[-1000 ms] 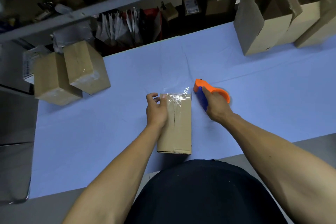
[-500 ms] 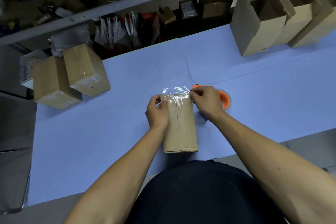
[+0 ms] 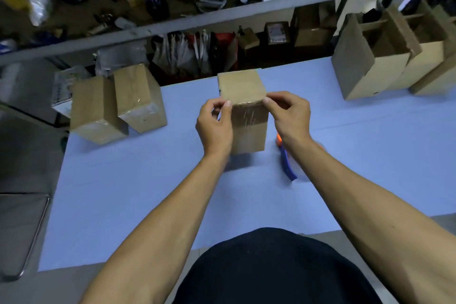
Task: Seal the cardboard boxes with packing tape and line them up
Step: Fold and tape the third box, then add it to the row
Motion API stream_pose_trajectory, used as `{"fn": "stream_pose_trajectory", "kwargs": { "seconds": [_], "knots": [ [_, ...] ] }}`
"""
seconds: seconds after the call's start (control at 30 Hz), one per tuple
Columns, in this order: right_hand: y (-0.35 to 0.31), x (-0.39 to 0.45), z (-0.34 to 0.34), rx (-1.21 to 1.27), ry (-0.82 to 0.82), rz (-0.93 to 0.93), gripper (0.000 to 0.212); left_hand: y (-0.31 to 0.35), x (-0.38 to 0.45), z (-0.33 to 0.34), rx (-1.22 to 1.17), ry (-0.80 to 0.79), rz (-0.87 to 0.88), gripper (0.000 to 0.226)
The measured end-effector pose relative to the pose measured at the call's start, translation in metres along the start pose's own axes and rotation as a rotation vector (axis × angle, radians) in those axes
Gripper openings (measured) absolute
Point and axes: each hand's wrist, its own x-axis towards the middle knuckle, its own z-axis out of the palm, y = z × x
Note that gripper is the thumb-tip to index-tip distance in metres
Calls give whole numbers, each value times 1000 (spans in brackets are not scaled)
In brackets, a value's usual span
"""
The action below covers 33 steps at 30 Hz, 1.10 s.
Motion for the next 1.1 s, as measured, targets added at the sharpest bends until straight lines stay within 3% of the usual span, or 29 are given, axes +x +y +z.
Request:
{"fn": "stream_pose_trajectory", "kwargs": {
  "seconds": [0.13, 0.43, 0.53, 0.7, 0.8, 0.9, 1.1],
  "knots": [
    [23, -16, 1, -46, -43, 64, 3, -31, -21, -9, -16, 16, -104, 5],
    [34, -33, 3, -176, -17, 66, 5, -36, -42, -4, 222, 58, 26, 8],
    [38, -36, -4, -86, -26, 136, 15, -40, -46, -8, 165, 56, -45, 13],
    [46, -44, -4, -52, -63, 198, 12, -46, -48, -8, 62, -95, -212, 26],
    [46, -47, 9, -183, -125, 162, 34, -44, -42, -2, 23, -211, -268, 48],
    [47, -49, 17, -314, -122, 123, 49, -51, -40, -2, 180, -260, -224, 57],
    [53, -50, 15, -202, -25, 86, 19, -54, -42, 6, 319, -115, -144, 44]
  ]
}}
